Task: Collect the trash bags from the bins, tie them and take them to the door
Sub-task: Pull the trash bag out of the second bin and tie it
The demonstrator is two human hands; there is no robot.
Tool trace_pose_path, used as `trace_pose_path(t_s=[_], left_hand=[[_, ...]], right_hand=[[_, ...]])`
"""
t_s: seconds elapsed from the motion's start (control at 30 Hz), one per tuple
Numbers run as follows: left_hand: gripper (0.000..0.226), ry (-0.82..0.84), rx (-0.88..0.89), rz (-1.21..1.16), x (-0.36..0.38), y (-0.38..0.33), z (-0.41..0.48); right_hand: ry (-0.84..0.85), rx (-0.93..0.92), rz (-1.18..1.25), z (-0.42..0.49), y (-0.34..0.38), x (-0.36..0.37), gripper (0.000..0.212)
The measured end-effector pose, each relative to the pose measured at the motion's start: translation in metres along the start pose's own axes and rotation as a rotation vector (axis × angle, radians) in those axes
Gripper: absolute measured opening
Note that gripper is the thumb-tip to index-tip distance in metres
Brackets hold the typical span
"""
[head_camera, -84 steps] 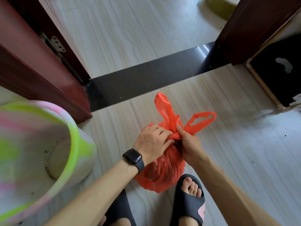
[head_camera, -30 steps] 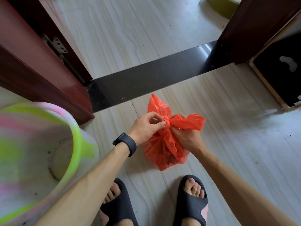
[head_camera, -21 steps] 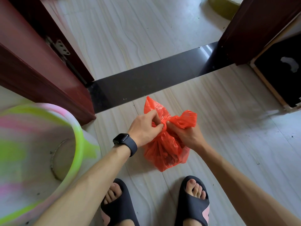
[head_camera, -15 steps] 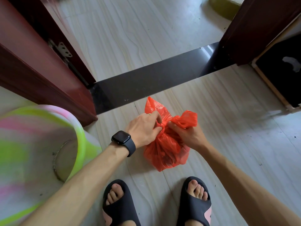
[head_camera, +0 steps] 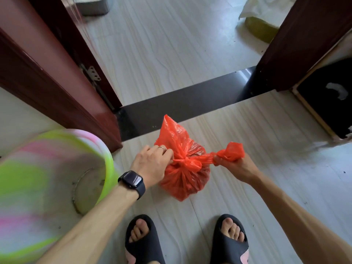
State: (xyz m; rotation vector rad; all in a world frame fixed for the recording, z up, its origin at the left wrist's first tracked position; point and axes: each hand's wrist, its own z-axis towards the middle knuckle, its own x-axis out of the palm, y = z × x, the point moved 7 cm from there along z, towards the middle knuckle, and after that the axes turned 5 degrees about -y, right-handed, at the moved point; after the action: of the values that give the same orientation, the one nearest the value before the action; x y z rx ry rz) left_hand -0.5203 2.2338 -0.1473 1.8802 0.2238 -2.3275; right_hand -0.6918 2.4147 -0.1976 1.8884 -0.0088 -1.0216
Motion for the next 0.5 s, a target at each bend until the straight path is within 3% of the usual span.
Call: trace_pose_path(t_s=[0.17, 0.3, 0.4, 0.5], left_hand=[[0.009, 0.165, -0.189, -0.024, 0.013, -0.011, -0.009], [0.059, 0.116, -0.180, -0.210, 0.011, -0.020, 0.006], [0.092, 0.376, -0.010, -0.143, 0.042, -0.029, 0.021], [0.105, 0.542, -0.062, -0.173, 0.088, -0.029, 0.017]], right_hand=[[0.010, 0.131, 0.056, -0.004, -0.018, 0.013, 0.022], [-0.025, 0.191, 0.155, -0.002, -0.015, 0.013, 0.017], [-0.063, 0.210, 0.407, 0.009, -0.004, 0.002, 0.030], [-0.123, 0.324, 0.751, 0.015, 0.002, -0.007, 0.013]])
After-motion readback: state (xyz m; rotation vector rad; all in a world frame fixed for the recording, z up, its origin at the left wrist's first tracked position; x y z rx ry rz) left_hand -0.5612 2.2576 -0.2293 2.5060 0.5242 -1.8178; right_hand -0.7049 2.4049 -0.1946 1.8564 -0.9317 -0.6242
